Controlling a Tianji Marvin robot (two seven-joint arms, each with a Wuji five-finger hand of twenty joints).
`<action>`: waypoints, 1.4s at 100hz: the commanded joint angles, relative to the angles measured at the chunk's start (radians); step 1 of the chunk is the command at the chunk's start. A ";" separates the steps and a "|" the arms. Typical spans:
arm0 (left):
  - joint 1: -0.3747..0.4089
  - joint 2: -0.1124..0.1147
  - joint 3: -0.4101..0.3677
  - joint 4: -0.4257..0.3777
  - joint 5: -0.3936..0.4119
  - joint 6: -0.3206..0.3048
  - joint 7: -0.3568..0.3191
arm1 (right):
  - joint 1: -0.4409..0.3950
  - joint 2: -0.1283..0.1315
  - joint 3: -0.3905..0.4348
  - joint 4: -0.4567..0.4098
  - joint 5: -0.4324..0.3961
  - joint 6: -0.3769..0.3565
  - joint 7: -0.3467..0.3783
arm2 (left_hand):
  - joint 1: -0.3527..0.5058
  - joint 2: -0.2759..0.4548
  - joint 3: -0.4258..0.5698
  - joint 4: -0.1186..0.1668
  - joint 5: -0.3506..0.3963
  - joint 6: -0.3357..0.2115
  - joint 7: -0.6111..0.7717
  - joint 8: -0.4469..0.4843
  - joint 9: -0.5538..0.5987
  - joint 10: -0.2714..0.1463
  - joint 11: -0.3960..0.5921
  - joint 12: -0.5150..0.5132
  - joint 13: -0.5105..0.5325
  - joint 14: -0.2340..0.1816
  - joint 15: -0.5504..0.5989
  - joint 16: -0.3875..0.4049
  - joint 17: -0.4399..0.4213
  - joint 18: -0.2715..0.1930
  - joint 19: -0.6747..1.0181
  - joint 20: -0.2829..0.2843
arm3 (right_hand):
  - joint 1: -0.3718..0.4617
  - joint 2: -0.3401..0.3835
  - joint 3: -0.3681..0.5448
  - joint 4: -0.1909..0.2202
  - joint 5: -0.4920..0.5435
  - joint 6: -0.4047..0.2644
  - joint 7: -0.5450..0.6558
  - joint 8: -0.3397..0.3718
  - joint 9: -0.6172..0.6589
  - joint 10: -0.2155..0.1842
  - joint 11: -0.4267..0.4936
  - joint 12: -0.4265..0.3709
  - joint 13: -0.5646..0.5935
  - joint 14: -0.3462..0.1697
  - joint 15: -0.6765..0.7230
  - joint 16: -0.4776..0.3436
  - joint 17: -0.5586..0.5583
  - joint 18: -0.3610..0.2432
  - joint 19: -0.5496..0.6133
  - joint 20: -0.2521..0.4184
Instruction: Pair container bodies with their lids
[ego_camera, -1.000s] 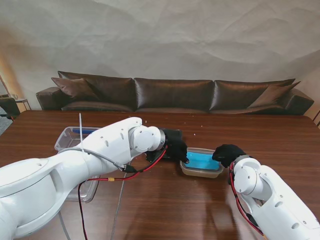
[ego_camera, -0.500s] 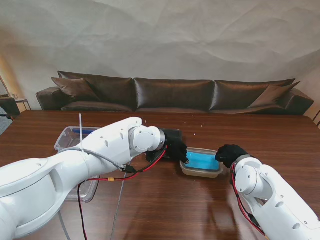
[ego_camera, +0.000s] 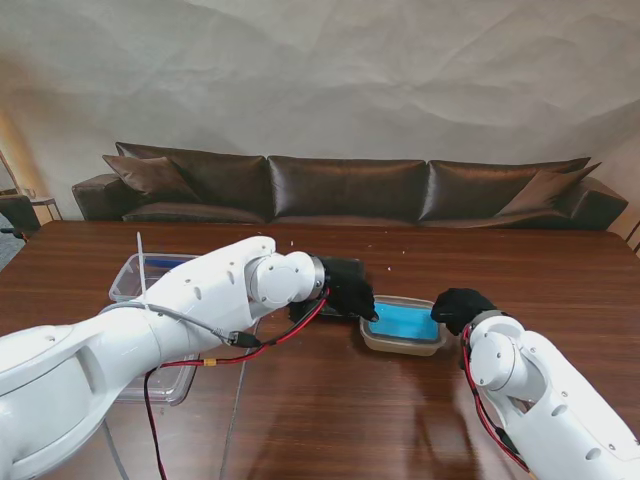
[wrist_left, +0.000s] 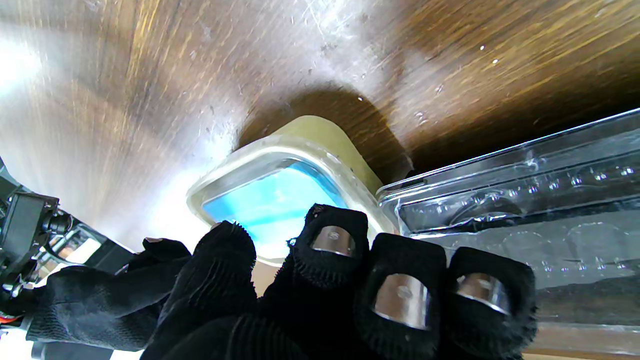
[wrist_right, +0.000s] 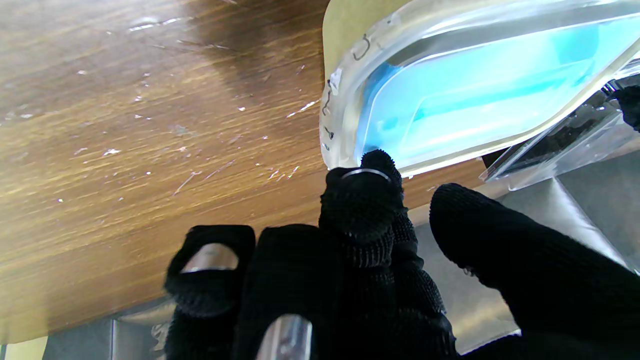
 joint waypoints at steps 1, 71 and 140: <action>-0.003 0.001 -0.004 -0.006 0.001 -0.001 -0.017 | -0.017 -0.007 0.003 -0.010 0.004 -0.004 0.002 | -0.011 0.046 -0.003 -0.008 -0.014 -0.015 0.007 0.003 0.033 -0.013 0.000 0.017 0.017 -0.017 0.020 0.009 -0.005 -0.024 0.089 0.023 | -0.048 0.011 -0.015 0.015 -0.013 0.046 -0.003 -0.001 0.095 0.085 -0.002 0.000 -0.001 -0.139 0.074 0.006 0.401 -0.021 0.208 -0.012; 0.313 0.209 -0.350 -0.429 0.167 0.160 0.032 | -0.173 -0.017 0.066 -0.208 -0.007 -0.108 -0.063 | -0.010 0.035 0.000 -0.005 0.022 -0.106 0.070 0.099 -0.204 0.198 -0.785 -0.561 -0.452 0.215 -0.883 -0.187 -0.565 -0.020 -0.437 0.009 | -0.055 -0.044 -0.063 -0.009 0.051 -0.032 0.101 0.057 -0.031 0.168 -0.192 -0.049 -0.008 0.059 -0.065 -0.129 0.355 0.252 -0.024 -0.103; 0.777 0.263 -0.715 -0.688 0.353 0.227 0.125 | -0.256 -0.011 -0.010 -0.237 -0.023 -0.189 -0.074 | 0.001 0.034 -0.001 -0.005 0.044 -0.076 0.083 0.130 -0.251 0.224 -0.867 -0.677 -0.530 0.227 -1.064 -0.264 -0.665 -0.014 -0.605 -0.123 | -0.035 -0.085 -0.052 -0.052 0.156 -0.058 0.102 0.067 -0.077 0.196 -0.266 -0.111 -0.013 0.165 -0.213 -0.207 0.207 0.321 -0.139 -0.067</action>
